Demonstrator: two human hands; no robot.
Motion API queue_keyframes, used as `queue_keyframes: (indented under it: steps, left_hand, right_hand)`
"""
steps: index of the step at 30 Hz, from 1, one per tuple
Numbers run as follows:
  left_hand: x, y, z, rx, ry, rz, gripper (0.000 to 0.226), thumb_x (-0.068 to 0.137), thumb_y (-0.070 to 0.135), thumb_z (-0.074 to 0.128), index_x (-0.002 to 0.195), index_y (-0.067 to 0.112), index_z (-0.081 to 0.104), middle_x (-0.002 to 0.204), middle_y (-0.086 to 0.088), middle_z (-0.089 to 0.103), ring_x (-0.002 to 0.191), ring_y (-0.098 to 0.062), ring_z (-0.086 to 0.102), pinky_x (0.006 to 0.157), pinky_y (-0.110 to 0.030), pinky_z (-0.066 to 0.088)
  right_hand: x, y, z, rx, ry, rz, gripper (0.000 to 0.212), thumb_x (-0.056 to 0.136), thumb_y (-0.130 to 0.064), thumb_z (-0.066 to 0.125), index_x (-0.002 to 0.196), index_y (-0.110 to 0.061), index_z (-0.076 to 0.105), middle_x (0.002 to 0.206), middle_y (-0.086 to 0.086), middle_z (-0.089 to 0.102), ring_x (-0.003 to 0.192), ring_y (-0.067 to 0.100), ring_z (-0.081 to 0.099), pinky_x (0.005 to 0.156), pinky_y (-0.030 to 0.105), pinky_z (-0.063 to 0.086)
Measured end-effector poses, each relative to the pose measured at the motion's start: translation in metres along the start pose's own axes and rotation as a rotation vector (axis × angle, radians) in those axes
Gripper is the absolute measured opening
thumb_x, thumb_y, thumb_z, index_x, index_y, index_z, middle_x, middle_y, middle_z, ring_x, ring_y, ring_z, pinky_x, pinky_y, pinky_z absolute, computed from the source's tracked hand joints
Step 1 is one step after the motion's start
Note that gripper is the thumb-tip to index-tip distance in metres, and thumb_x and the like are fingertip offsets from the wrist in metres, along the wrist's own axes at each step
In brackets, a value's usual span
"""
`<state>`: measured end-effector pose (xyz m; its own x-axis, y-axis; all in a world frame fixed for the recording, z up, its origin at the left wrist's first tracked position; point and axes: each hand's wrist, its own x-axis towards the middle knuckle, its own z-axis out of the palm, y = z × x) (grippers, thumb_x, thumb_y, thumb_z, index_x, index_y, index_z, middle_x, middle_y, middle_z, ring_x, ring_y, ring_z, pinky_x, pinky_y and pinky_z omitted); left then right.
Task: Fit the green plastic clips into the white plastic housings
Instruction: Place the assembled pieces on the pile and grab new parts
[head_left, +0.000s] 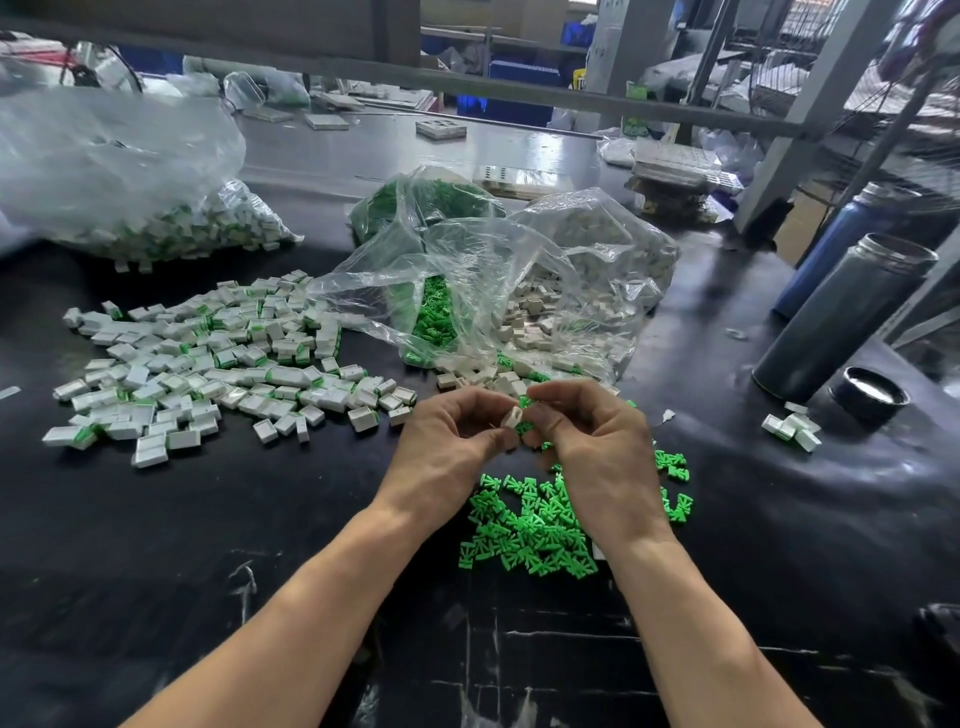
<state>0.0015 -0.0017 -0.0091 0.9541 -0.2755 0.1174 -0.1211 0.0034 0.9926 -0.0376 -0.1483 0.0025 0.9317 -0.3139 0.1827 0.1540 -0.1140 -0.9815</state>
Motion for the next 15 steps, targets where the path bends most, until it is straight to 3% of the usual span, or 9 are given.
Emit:
queue_keyframes:
  steps: [4,12,15]
  left_hand:
    - [0.0002,0.0005,0.0003,0.03,0.039,0.011,0.018,0.085,0.0,0.078,0.094,0.015,0.073,0.08,0.007,0.076,0.073,-0.001,0.068,0.067,-0.014,0.05]
    - [-0.0015,0.0032,0.0006,0.12,0.047,0.021,0.018,0.084,-0.002,0.079,0.094,0.01,0.07,0.071,0.012,0.07,0.065,0.003,0.062,0.063,-0.014,0.05]
    - [-0.0024,0.0039,0.0008,0.152,0.045,0.022,0.02,0.083,-0.004,0.079,0.094,0.01,0.07,0.076,0.007,0.069,0.067,0.0,0.061,0.063,-0.014,0.05]
  right_hand:
    - [-0.0011,0.001,0.0,0.001,-0.018,-0.011,0.017,0.093,-0.004,0.073,0.095,-0.02,0.077,0.079,0.004,0.076,0.069,0.016,0.071,0.054,0.021,0.053]
    - [-0.0022,0.0029,0.0008,-0.06,-0.015,-0.049,0.018,0.094,-0.009,0.074,0.094,-0.027,0.077,0.082,-0.001,0.077,0.073,0.016,0.073,0.058,0.022,0.055]
    - [-0.0016,0.0051,-0.0001,-0.114,-0.023,-0.063,0.02,0.094,-0.011,0.074,0.094,-0.031,0.078,0.083,-0.004,0.077,0.075,0.015,0.074,0.062,0.028,0.059]
